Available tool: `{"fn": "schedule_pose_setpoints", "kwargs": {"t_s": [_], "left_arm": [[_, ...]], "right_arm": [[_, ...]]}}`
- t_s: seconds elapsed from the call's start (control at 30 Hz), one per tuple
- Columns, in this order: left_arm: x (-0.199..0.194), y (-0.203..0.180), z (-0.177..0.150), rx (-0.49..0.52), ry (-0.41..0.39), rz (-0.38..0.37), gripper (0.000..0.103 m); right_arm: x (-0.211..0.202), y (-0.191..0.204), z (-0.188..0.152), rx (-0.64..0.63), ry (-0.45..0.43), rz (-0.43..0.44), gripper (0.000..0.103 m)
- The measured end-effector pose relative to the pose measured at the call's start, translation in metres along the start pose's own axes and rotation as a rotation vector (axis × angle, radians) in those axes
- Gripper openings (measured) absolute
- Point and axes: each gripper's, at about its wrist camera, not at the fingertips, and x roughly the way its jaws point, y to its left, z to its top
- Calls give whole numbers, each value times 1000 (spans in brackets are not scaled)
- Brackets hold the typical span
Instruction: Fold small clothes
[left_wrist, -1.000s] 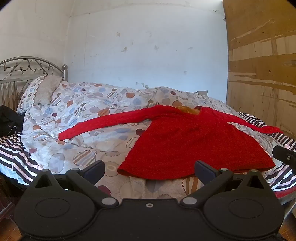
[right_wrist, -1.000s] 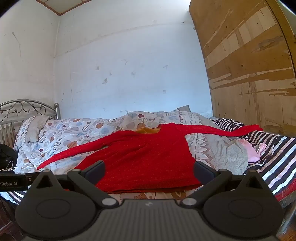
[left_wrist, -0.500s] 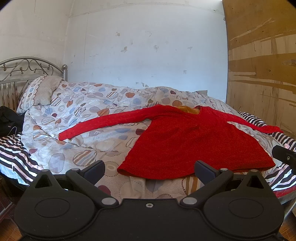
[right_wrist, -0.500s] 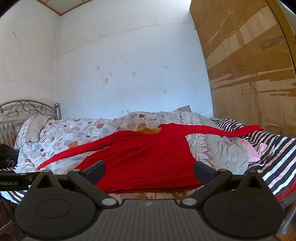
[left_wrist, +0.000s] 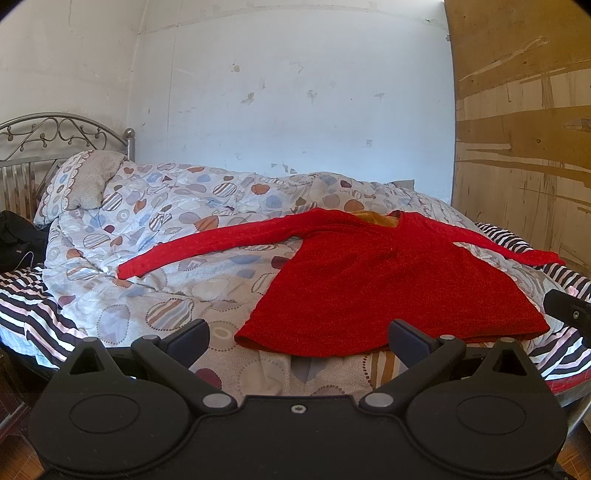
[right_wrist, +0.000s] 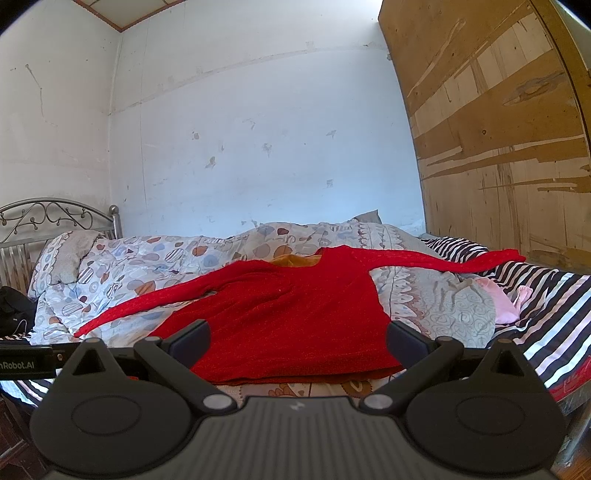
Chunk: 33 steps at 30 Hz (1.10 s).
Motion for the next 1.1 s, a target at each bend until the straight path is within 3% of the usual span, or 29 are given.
{"fn": "schedule_pose_setpoints", "kwargs": {"t_s": [1.1], "left_arm": [[0, 0, 0, 0, 2, 0, 102]], "right_arm": [[0, -2, 1, 3, 1, -1, 103]]}}
